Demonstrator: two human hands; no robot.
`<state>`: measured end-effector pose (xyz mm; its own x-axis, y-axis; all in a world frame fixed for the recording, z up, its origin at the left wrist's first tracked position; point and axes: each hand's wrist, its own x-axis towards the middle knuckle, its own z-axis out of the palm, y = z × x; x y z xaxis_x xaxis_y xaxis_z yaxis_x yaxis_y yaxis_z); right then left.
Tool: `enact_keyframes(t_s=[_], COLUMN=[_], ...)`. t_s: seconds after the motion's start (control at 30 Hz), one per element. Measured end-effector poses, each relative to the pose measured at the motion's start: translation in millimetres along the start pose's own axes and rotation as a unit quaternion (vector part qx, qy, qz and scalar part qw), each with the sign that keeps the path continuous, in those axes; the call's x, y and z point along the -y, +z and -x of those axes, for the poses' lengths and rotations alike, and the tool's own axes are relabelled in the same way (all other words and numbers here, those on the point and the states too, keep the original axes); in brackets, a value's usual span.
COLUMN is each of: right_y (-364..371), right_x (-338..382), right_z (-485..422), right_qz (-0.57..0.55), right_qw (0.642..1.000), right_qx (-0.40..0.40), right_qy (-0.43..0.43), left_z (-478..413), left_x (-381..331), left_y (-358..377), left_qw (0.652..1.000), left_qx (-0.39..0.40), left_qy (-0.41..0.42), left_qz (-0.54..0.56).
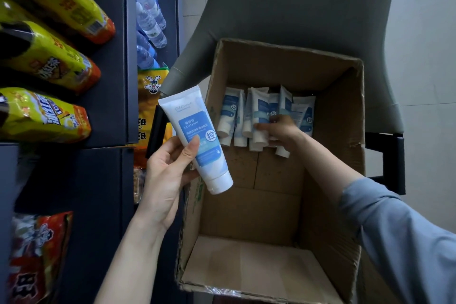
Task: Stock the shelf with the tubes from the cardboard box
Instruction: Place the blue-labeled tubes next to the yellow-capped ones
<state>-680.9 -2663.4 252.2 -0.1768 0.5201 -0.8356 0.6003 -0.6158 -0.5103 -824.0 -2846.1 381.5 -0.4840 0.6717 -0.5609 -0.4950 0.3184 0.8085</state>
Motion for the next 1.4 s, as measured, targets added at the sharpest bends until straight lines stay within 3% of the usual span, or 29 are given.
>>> enact_keyframes(t_s=[0.13, 0.33, 0.57, 0.87, 1.1, 1.4], right_y=[1.1, 14.5, 27.2, 20.5, 15.7, 21.6], right_x=[-6.3, -14.7, 2.0, 31.1, 58.8, 102.3], right_z=[25.9, 91.9, 199.5, 341.2, 423.7, 488.1], right_qz=[-0.051, -0.201, -0.114, -0.122, -0.053, 0.051], right_qw=[0.996, 0.956, 0.946, 0.903, 0.862, 0.778], right_qx=[0.072, 0.214, 0.244, 0.267, 0.329, 0.431], right_qy=[0.024, 0.004, -0.180, -0.314, -0.381, -0.454], left_z=[13.6, 57.2, 129.5, 243.3, 323.9, 416.3], left_x=[-5.0, -28.1, -72.9, -120.4, -151.7, -165.7], left_y=[-7.2, -19.3, -29.2, -38.7, -41.8, -34.8], left_qw=[1.000, 0.996, 0.975, 0.944, 0.918, 0.874], left_qx=[-0.017, -0.018, -0.032, -0.048, -0.079, -0.203], left_qy=[0.018, 0.084, 0.208, 0.316, 0.374, 0.420], left_qz=[0.004, -0.005, -0.068, -0.075, -0.106, -0.134])
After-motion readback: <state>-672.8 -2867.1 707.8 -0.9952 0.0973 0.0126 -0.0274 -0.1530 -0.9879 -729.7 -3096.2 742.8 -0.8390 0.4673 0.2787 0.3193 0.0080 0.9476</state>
